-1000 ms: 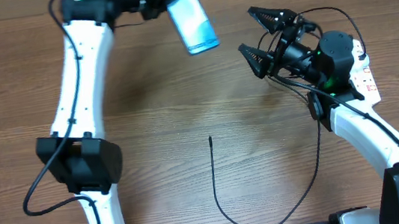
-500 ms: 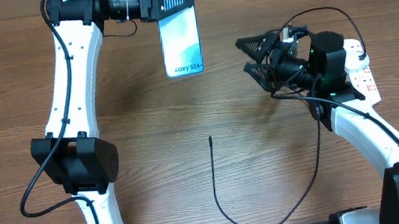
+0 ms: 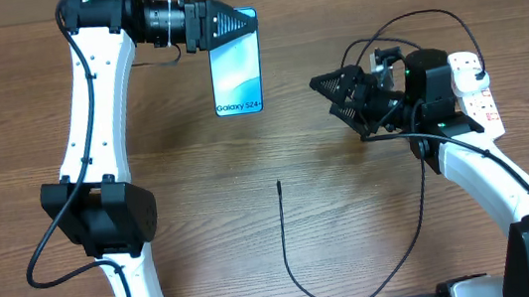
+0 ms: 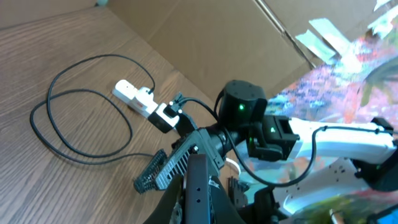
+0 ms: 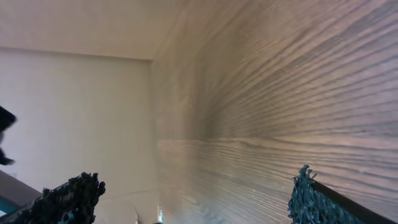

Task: Plug charger to phone and switch on socket
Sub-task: 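Move the right gripper down toward the black cable connector on the table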

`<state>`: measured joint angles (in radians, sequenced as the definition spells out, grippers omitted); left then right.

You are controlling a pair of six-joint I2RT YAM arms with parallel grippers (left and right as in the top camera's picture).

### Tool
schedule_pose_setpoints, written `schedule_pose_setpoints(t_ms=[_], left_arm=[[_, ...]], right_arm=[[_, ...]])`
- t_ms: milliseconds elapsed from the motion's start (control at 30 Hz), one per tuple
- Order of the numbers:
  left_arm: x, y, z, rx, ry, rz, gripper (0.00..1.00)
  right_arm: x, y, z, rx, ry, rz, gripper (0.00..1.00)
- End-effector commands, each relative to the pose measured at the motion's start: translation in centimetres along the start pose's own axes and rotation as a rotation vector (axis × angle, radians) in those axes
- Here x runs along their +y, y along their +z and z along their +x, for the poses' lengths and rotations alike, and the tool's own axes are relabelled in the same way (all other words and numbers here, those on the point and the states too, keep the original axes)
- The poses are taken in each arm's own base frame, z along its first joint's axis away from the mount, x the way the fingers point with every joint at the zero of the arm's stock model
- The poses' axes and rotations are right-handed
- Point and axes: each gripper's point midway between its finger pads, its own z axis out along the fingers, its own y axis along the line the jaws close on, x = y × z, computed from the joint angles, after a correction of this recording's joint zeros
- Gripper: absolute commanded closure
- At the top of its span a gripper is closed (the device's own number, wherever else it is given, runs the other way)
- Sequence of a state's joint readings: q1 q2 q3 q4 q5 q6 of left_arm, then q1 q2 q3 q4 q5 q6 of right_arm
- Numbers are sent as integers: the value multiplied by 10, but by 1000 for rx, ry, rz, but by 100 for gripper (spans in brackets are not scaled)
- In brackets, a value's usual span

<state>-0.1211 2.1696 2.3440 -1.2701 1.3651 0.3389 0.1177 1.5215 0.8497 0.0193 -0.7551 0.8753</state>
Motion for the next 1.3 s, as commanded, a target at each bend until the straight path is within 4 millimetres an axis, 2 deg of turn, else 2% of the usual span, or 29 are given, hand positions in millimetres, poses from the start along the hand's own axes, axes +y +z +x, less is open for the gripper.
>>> schedule_pose_setpoints(t_ms=[0,433,800,967,1267], left_arm=[[-18,-1,-3,-11,146,38,96],[-9,4,15,60,105,-32,96],[-4,12,22,104,82,-70,96],[-4,16,19,100,97,-69,96],[15,15,-1,50,-89,-164,96]], right_arm=[[0,-1,2,10,-82,4,0],[-6,-1,6,28,-320,22,0],[-10,-1,10,45,-412,32,0],[-11,-1,11,49,-426,34,0],[-14,-2,14,58,-272,49,0]])
